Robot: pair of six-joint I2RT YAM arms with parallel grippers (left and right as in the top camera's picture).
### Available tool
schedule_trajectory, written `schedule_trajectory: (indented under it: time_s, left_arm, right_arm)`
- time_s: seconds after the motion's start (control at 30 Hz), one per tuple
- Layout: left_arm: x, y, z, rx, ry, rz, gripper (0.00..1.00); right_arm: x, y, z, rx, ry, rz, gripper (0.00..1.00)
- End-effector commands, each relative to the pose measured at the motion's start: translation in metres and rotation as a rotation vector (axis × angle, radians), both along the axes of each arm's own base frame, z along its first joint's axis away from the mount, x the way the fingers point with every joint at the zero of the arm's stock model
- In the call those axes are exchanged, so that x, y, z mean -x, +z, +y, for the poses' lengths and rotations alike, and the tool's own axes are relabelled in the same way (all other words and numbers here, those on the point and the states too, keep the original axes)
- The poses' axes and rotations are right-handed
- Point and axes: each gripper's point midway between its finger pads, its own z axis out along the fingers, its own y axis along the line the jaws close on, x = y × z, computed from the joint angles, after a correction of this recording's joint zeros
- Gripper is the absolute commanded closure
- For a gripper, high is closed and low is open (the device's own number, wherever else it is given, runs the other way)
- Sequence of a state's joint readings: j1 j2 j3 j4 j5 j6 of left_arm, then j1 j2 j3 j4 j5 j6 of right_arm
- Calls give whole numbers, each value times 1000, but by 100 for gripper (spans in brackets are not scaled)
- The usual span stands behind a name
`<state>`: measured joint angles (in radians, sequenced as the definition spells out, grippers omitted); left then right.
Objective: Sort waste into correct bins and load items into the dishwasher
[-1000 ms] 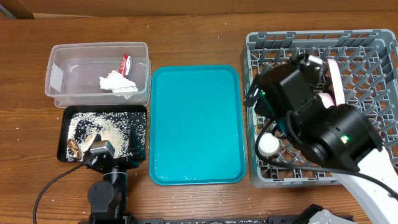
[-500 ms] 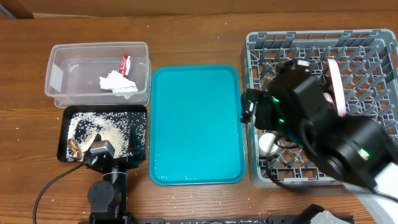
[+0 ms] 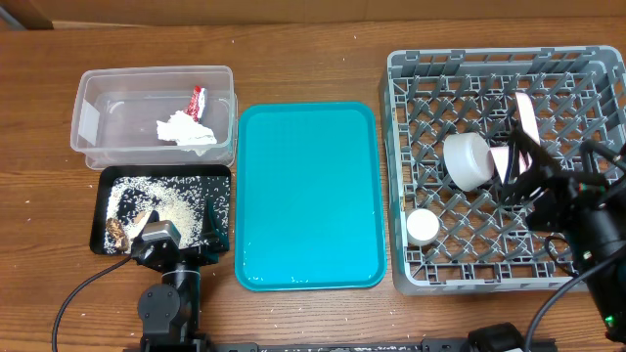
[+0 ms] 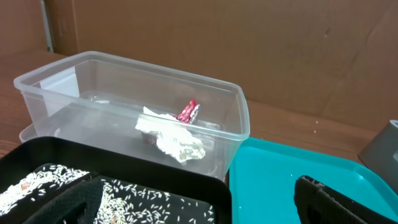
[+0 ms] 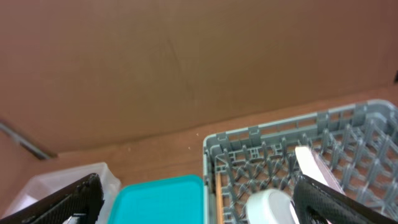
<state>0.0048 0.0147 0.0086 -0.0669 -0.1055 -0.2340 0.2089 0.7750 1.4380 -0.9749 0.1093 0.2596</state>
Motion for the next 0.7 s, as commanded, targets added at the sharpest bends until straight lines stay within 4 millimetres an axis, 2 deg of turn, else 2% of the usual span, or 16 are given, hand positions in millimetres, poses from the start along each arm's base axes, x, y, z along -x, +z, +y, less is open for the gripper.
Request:
schedule_trajectory:
  time_s: [0.0,0.23,0.67]
  left_arm:
    - [0,1,1,10,4,-8,0]
    - [0,1,1,10,4,-9,0]
    - [0,1,1,10,4,-8,0]
  right_arm:
    - [5,-25,14,97,134,-4,0]
    - [9,-89,12,94,123,-41,0]
    - [7,-173,7,81,84,-241,0]
